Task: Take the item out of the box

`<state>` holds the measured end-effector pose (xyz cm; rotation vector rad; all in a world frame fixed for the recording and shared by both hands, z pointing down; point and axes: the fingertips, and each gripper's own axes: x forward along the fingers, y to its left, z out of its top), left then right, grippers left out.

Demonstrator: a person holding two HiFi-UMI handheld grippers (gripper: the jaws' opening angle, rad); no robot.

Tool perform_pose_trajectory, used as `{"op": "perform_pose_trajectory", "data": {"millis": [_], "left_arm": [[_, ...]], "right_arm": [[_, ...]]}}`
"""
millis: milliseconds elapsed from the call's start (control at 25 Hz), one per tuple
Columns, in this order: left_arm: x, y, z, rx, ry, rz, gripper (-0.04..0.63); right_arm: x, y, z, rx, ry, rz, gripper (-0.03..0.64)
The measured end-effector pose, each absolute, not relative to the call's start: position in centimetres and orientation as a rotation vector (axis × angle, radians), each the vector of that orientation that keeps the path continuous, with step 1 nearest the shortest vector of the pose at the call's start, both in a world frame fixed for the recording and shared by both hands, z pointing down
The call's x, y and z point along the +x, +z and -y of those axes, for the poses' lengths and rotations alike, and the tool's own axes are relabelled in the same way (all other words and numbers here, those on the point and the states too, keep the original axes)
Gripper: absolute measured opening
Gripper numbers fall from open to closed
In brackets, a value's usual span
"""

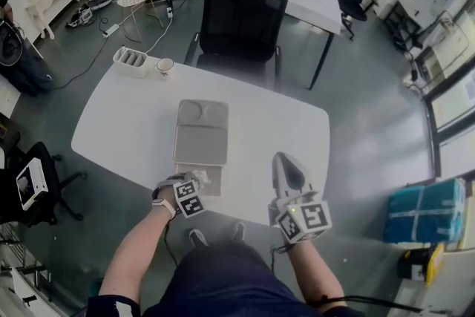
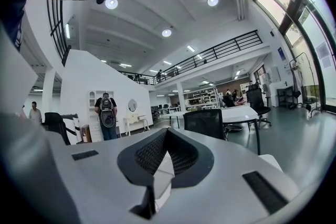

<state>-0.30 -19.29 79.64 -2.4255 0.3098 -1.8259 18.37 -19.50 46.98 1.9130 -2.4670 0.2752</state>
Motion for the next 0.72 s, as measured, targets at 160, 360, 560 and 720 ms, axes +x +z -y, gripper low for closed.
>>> {"op": "perform_pose_trajectory", "data": {"millis": [160,360,560,720], "left_arm": [[-0.5,77.9,19.0,-2.487,-1.776,-0.369,0.04],[-0.9,75.0,18.9,-2.542,-1.678,-0.475,0.04],[-2.2,70.9,19.9,-2.656,-1.518,-0.691,0.04],[-4.1,66.0,21.6,-2.747,-1.303,-0.971,0.04]], "right_arm": [[17.2,46.7,19.9,1.872,0.279,2.5,0.008],[15.4,46.3,20.3,1.811,0.273,2.552,0.008],[13.7,45.4,21.2,1.761,0.246,2.599,0.008],[13.2,44.4,22.0,1.735,0.209,2.627,0.008]]}}
